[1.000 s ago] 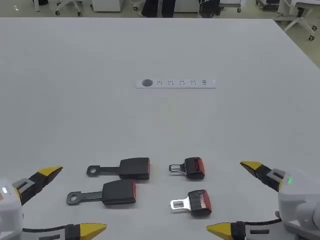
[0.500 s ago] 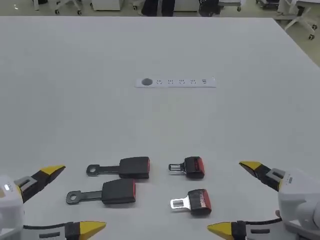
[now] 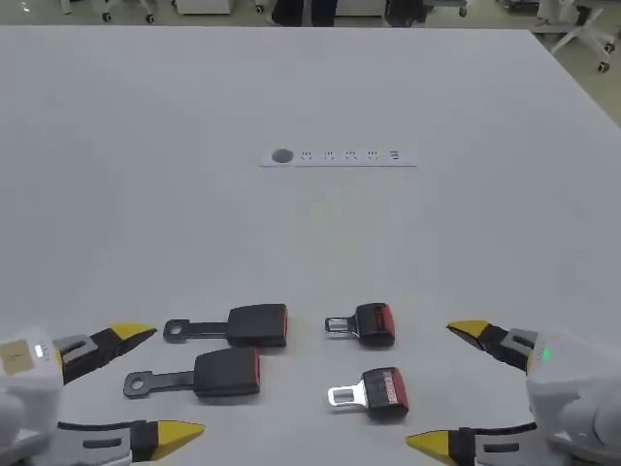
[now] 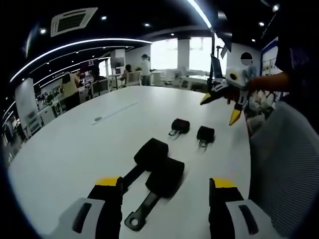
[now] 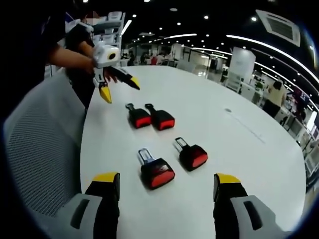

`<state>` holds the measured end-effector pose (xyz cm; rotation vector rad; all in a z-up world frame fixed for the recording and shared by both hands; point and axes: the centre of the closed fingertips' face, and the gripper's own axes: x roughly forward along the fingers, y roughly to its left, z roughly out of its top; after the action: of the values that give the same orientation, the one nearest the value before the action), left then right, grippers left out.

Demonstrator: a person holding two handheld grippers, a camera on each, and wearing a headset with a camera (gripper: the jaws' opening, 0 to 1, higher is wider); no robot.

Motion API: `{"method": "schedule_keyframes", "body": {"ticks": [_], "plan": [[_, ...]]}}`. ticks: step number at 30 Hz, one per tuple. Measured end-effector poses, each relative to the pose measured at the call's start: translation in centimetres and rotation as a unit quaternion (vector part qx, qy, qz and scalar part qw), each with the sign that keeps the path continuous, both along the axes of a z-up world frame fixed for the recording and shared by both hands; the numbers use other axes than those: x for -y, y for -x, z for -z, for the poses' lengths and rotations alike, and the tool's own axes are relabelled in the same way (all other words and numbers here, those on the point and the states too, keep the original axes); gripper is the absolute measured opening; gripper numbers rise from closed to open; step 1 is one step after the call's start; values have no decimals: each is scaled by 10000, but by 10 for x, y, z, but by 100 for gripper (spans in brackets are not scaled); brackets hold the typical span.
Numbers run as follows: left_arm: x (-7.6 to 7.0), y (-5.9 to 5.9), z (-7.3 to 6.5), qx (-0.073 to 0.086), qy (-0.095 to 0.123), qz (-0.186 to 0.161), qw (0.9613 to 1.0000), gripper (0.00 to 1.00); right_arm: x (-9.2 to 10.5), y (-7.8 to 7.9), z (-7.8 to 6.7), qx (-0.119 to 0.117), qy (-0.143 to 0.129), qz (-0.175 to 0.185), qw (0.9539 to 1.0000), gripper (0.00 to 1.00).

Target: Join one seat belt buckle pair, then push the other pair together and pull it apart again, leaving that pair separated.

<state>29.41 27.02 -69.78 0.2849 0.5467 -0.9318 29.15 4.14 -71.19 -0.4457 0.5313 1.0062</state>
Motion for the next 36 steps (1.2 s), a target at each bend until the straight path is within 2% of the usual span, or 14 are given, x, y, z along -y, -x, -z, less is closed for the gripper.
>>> {"method": "schedule_keyframes", "body": {"ticks": [4,9,18,28,36], "plan": [[4,0,5,-82,-156,247,9995,65,-3,0,1,-25,40,-135,9999,72],[7,-2,12,-155,-290,470,9984,60,-7,3,7,-172,106,-410,9990,65],[13,-8,26,-322,-520,916,9939,51,-15,6,16,-347,262,-799,9959,58],[18,-14,42,-429,-789,1294,9875,45,-19,6,29,-449,513,-1304,9891,50],[24,-18,50,-508,-960,1496,9828,41,-24,3,39,-428,710,-1633,9831,44]]}}
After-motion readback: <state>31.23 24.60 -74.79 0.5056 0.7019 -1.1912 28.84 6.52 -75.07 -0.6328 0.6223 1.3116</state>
